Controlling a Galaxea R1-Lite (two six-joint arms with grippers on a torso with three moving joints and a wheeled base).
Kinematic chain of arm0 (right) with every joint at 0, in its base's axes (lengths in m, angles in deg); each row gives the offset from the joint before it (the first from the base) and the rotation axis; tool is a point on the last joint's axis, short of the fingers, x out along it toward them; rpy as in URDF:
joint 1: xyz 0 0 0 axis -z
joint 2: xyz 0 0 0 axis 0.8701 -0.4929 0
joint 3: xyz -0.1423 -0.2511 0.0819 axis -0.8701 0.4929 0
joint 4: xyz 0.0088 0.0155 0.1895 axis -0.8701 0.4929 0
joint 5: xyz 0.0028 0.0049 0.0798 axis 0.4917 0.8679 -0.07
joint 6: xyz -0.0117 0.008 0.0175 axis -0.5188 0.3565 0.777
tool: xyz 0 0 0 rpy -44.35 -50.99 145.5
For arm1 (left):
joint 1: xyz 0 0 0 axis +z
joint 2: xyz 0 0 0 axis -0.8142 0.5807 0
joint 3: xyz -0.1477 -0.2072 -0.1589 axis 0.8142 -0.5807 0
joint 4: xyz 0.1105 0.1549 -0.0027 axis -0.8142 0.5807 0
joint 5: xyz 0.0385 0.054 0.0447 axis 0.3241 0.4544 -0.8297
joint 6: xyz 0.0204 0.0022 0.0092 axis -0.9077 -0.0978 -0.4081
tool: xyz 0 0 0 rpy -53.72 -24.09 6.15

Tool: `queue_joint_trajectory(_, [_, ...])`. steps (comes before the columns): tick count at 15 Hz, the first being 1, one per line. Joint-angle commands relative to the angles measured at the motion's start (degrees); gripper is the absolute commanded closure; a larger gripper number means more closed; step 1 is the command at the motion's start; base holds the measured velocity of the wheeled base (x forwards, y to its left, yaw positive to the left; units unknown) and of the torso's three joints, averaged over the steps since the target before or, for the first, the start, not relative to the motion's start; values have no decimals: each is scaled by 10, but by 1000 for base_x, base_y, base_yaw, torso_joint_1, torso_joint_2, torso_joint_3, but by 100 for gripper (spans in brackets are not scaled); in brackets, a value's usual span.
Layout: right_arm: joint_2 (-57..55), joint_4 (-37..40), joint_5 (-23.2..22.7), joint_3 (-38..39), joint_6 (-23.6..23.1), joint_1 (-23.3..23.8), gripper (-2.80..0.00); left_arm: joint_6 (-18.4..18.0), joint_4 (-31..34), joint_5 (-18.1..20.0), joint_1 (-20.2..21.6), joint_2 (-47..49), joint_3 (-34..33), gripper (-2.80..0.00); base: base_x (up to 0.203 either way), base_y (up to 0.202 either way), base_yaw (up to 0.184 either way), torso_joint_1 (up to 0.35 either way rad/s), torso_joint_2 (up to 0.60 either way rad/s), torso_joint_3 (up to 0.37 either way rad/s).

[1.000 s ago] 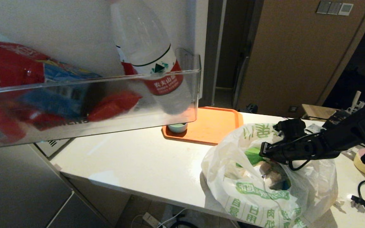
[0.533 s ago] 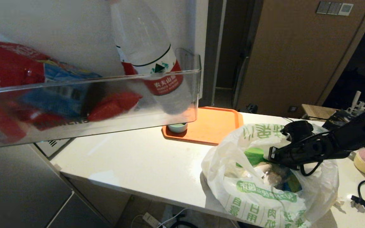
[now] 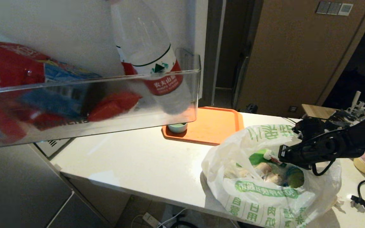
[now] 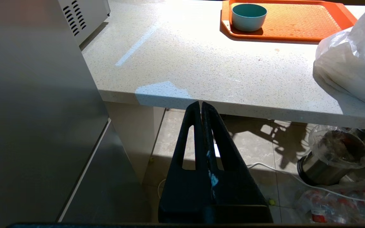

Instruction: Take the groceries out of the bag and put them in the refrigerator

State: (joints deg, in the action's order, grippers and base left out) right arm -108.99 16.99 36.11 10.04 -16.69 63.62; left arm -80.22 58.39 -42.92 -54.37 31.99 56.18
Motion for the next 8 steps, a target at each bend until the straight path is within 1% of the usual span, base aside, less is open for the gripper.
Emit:
queue_joint_trajectory(1, [-3, -1, 6, 0, 2, 12, 0, 0, 0, 0, 0, 1, 0, 0, 0, 0, 0, 0, 0, 0])
queue_joint_trajectory(5, [-26, -4, 7, -11, 2, 28, 0, 0, 0, 0, 0, 1, 0, 0, 0, 0, 0, 0, 0, 0])
queue_joint_trajectory(8, [-41, -6, 6, -49, 7, 37, 0, 0, 0, 0, 0, 1, 0, 0, 0, 0, 0, 0, 0, 0])
